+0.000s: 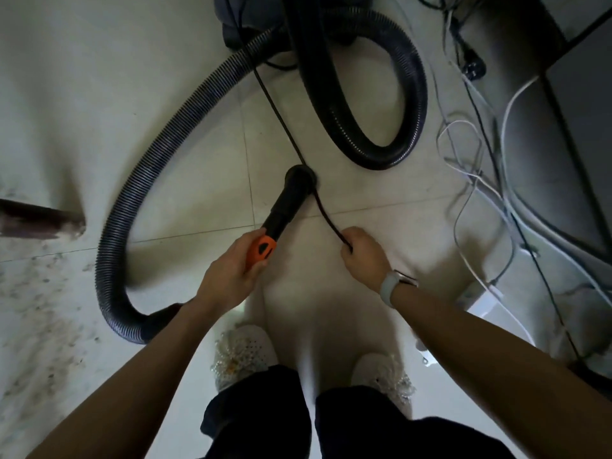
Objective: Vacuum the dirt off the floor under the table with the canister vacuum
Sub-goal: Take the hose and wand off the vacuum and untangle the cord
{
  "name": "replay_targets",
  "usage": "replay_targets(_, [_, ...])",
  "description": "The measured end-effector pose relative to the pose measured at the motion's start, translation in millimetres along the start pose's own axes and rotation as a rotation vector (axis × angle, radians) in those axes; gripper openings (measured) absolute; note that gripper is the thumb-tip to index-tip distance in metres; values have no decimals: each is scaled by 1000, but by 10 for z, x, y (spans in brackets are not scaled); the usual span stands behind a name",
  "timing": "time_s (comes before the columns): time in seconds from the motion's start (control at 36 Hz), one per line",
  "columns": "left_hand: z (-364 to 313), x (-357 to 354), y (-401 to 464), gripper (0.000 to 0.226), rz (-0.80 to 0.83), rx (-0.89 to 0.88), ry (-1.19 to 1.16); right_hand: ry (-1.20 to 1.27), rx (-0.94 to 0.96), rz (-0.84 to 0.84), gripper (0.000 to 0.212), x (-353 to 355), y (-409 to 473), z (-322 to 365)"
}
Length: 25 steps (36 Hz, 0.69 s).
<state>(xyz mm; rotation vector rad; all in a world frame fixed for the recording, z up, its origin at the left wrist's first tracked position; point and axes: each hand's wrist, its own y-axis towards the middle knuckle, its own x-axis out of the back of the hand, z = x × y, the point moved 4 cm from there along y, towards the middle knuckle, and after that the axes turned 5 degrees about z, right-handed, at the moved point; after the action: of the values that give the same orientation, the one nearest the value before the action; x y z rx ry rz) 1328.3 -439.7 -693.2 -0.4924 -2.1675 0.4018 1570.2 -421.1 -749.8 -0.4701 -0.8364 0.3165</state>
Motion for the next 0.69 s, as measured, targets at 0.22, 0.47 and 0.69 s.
replay_targets(0.22, [-96, -69, 125, 56, 58, 48, 8, 585, 14, -235, 15, 368, -269, 109])
replay_targets(0.47, [-67, -52, 36, 56, 51, -36, 10, 664, -131, -458, 10, 567, -288, 24])
replay_targets(0.69, [56, -113, -61, 55, 105, -77, 105, 712, -46, -292, 7, 548, -281, 136])
